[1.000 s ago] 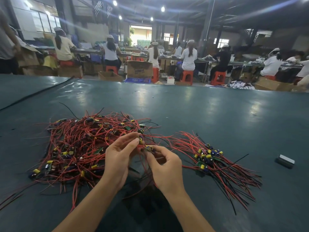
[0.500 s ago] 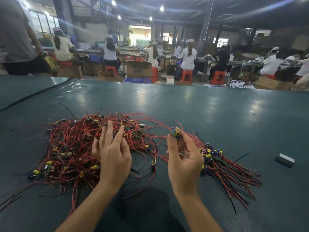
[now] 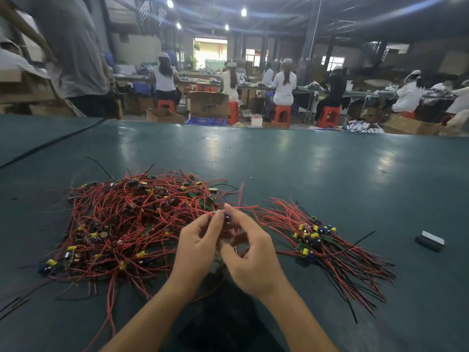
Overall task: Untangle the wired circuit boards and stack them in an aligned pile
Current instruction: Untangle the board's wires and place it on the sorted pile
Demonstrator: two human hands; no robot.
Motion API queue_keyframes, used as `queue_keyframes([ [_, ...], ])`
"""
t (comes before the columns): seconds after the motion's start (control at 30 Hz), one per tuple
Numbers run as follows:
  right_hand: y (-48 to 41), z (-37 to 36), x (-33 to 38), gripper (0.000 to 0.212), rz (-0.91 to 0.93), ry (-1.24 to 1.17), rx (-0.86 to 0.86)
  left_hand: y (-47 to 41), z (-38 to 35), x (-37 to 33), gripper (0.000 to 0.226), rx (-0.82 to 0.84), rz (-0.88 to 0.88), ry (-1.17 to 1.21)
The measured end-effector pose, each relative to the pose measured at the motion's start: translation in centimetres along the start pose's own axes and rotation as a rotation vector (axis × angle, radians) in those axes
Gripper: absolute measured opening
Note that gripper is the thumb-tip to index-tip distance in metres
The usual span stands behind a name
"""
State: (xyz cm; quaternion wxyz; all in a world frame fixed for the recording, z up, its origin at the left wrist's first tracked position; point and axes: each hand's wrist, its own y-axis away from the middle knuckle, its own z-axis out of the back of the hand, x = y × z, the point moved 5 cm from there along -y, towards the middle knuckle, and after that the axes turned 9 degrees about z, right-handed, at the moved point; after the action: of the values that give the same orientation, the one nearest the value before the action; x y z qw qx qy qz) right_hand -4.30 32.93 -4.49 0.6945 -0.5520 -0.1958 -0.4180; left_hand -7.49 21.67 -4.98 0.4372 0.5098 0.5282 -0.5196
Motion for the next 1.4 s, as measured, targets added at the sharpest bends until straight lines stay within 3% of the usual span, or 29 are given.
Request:
queue_keyframes([
  [0.03,0.0,0.3,-0.3,0.051,-0.040,0.086,0.028,-0.3,0.2,0.4,0.023,-0.015,0.076,0.083],
  [0.13,0.1,3.7,-2.9,0.016,-0.355,0.252,-0.029,-0.6,0.2,1.5,0.019,-0.018,0.213,0.246],
  [0.23,1.3,7.1,-5.8,0.016,-0.637,0.493,0.058,-0.9,0.5,1.6,0.020,-0.022,0.236,0.291],
  [0.43,1.0,9.5,-7.2,0.024,-0.606,0.578,-0.202,-0.9,0.5,1.2,0.021,0.018,0.250,0.323],
  [0.57,1.0,10.4,-8.0,0.020,-0.579,0.595,-0.286,-0.9,0.6,1.0,0.022,0.065,0.228,0.316],
  [0.7,0.4,9.3,-6.5,0.027,-0.405,0.428,-0.329,-1.2,0.6,1.2,0.022,0.107,0.199,0.256],
  [0.77,0.0,7.0,-4.9,0.033,-0.303,0.197,-0.309,-1.2,0.4,1.5,0.023,0.123,0.193,0.223],
  [0.9,-0.4,2.2,-1.9,0.018,-0.234,-0.242,-0.269,-1.1,-0.1,1.6,0.027,0.155,0.158,0.115],
  [1.07,-0.1,1.1,-1.6,0.005,-0.312,-0.273,-0.389,-1.1,-0.2,1.7,0.022,0.204,0.138,0.128],
  [1.2,0.4,0.5,-2.5,0.014,-0.491,-0.373,-0.436,-1.0,-0.5,2.1,0.023,0.241,0.158,0.157],
  [1.4,0.7,-0.4,-2.7,0.026,-0.514,-0.417,-0.488,-0.9,-0.4,2.3,0.013,0.098,0.141,0.130],
])
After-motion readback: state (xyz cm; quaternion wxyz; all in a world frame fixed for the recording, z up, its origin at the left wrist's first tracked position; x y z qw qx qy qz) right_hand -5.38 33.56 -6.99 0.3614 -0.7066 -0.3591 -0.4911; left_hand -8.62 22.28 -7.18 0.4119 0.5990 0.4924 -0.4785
